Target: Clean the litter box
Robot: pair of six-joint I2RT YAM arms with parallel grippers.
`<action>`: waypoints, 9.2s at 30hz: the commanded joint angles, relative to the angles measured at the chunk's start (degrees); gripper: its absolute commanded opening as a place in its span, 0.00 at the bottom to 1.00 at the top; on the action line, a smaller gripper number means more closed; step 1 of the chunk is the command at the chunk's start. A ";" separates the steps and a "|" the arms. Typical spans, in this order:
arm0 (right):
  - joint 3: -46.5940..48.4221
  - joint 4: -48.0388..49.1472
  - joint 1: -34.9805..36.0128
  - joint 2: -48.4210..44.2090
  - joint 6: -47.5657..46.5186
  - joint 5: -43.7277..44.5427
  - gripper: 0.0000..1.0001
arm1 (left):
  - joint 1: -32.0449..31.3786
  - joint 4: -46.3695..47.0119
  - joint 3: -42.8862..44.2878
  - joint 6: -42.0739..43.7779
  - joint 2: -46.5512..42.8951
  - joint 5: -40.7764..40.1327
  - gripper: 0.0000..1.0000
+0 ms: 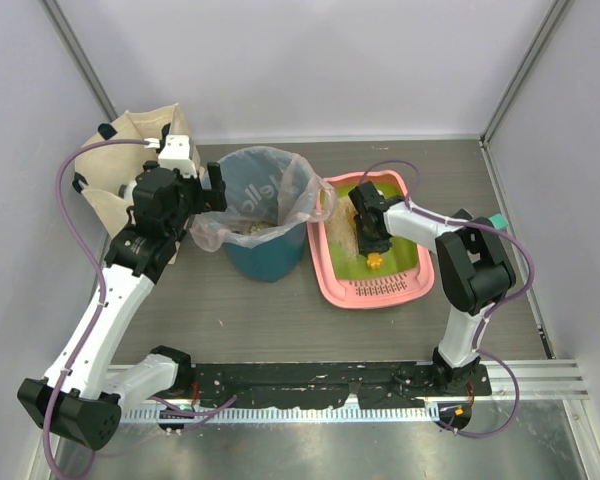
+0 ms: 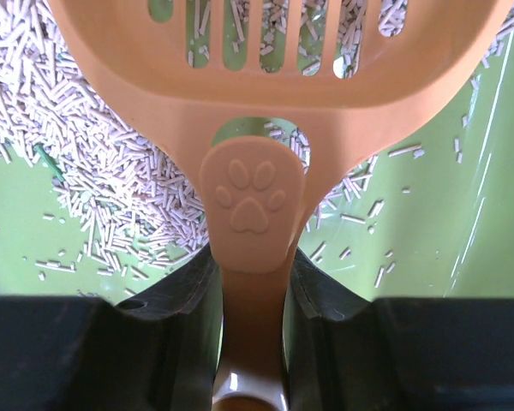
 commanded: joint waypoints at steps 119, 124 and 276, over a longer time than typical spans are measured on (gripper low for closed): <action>-28.10 15.47 13.46 -49.52 -1.52 4.78 0.01 | -0.31 7.72 -3.95 1.26 -4.75 1.25 1.00; -23.70 7.83 15.22 -49.68 2.33 14.37 0.01 | -0.31 8.26 -4.40 1.18 -5.54 1.43 1.00; 20.94 1.61 28.83 -31.34 -33.61 18.16 0.01 | 3.30 -1.86 1.32 -3.57 4.57 9.86 0.83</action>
